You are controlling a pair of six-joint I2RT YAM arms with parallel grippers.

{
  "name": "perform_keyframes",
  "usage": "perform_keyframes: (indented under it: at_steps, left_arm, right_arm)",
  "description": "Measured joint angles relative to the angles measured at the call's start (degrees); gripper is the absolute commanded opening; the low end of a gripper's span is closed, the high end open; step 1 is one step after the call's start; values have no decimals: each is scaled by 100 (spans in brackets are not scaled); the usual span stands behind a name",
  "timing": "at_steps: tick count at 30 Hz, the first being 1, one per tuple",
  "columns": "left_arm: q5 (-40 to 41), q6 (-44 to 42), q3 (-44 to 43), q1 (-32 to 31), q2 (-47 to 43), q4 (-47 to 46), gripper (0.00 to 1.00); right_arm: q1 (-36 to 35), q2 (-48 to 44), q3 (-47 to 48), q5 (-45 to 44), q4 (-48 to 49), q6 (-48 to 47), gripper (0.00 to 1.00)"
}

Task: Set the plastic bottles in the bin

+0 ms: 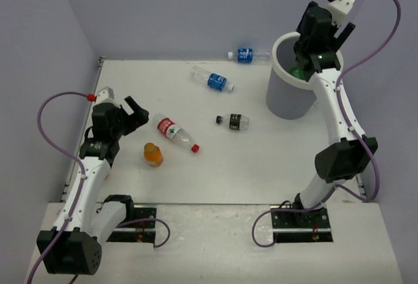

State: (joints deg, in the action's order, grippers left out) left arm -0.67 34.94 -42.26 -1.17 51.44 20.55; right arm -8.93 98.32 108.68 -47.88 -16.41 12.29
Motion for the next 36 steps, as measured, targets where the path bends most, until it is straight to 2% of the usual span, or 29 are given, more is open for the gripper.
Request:
perform_keyframes:
  at_steps: [4, 6, 11, 13, 15, 18, 20, 27, 30, 36]
  left_arm:
    - [0, -2, 0, 0, 0, -10, 100]
    - [0, -2, 0, 0, 0, -13, 100]
    - [-7, -2, 0, 0, 9, -15, 100]
    - [-19, -2, 0, 0, 18, -17, 100]
    - [-27, -2, 0, -2, 26, -15, 100]
    - [-32, -2, 0, -4, 31, -15, 100]
    - [-31, -6, 0, -4, 33, -15, 100]
    - [-16, -9, 0, -4, 33, -11, 100]
    - [-15, -9, 0, -4, 33, -9, 100]
    - [-12, -9, 0, -4, 48, -9, 100]
  right_arm:
    - [0, -332, -8, 310, -65, -12, 99]
    - [0, -570, -9, 750, -183, -30, 99]
    - [-28, -1224, -197, 3002, -416, -541, 99]
    - [-291, -1455, -410, 3917, -527, -1272, 99]
    - [-880, -1566, -628, 4372, -757, -2141, 99]
    - [-2012, -1375, -866, 4605, -1192, -3261, 99]
    - [-2468, -950, -879, 4663, -1544, -3734, 99]
    - [-2463, 903, -701, 4627, -2711, -4188, 99]
    - [-2433, 1338, -807, 4561, -3033, -4294, 99]
    - [-2439, 1649, -819, 4533, -3165, -4412, 99]
